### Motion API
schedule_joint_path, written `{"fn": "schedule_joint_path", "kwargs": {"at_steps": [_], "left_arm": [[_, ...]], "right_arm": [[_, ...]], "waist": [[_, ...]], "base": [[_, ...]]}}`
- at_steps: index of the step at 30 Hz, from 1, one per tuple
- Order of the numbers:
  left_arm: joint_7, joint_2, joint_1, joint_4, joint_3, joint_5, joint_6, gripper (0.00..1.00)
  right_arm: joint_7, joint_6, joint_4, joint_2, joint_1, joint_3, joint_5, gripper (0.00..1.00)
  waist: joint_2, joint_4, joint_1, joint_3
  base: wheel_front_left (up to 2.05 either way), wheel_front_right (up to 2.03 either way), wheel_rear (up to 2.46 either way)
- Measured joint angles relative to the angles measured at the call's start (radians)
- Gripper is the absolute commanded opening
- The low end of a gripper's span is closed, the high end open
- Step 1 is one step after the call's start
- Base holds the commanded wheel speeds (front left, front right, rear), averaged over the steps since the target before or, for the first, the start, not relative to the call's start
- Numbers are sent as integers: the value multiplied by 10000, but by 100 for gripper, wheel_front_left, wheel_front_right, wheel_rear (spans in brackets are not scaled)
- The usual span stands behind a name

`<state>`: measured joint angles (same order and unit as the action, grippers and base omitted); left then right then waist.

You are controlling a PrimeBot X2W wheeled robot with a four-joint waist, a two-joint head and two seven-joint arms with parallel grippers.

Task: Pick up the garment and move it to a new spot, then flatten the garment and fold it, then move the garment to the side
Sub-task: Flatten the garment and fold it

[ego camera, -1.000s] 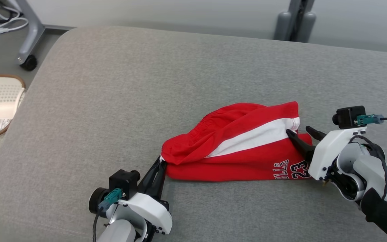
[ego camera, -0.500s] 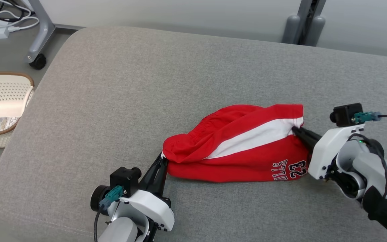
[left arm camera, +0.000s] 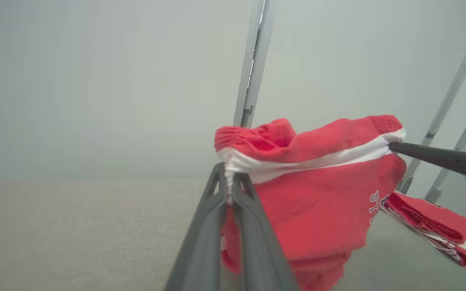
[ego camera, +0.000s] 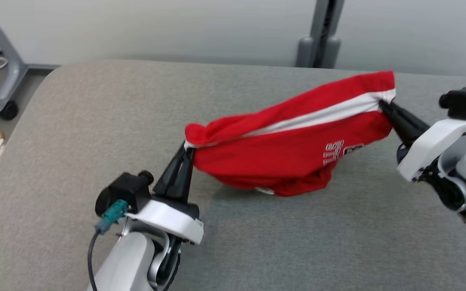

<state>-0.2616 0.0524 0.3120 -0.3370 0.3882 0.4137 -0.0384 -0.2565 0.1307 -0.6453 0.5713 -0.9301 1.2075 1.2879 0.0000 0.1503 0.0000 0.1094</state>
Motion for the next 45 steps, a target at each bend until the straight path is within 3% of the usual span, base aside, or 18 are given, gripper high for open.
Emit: {"fn": "schedule_joint_path", "kwargs": {"at_steps": [6, 10, 13, 14, 16, 23, 26, 29, 41, 42, 43, 45], "left_arm": [[284, -27, 274, 407, 174, 424, -495, 0], [913, -35, 81, 301, 408, 725, -504, 0], [1083, -15, -293, -33, 504, 752, -380, 0], [1070, -6, -387, -109, 525, 754, -359, 0], [989, -2, -472, -291, 619, 750, -351, 0], [485, -13, -627, -757, 803, 614, -213, 0], [301, -12, -668, -871, 807, 554, -130, 0], [217, -15, -697, -955, 825, 546, -113, 0], [65, -29, -607, -1175, 1149, 702, -86, 0], [56, -31, -602, -1189, 1172, 706, -84, 0], [54, -31, -590, -1202, 1195, 708, -73, 0], [46, -33, -565, -1212, 1235, 709, -50, 0]], "right_arm": [[46, 0, 614, 844, 105, -487, 297, 0], [874, 0, 928, 1335, 779, -138, 621, 0], [876, 0, 882, 1220, 1340, -15, 754, 3], [780, 0, 796, 1093, 1522, 6, 759, 30], [525, 0, 491, 786, 1881, 8, 759, 100], [-8, 0, -19, 244, 3089, -667, 299, 100], [-40, 0, 506, 213, 3573, -2372, -685, 100], [-40, 0, 878, 71, 4258, -3083, -1264, 100], [-38, 0, 499, -244, 4472, -3032, -1733, 100], [-38, 0, 451, -236, 4429, -2963, -1732, 83], [-40, 0, 424, -234, 4395, -2924, -1697, 45], [-40, 0, 414, -215, 4319, -2819, -1689, 0]], "waist": [[1, -651, 0, -237], [1, -1006, 0, -215], [0, -1151, -1, -41], [1, -1185, 0, 24], [1, -1242, 0, 135], [1, -1256, -1, 305], [1, -1268, 0, 412], [1, -1255, 0, 470], [1, -817, 0, 523], [1, -775, 0, 524], [1, -736, 0, 527], [0, -670, 0, 534]], "base": [[0, 0, 0], [0, 0, 0], [0, 0, 0], [0, 0, 0], [0, 0, 0], [0, 0, 0], [0, 0, 0], [0, 0, 0], [0, 0, 0], [0, 0, 0], [0, 0, 0], [0, 0, 0]]}}
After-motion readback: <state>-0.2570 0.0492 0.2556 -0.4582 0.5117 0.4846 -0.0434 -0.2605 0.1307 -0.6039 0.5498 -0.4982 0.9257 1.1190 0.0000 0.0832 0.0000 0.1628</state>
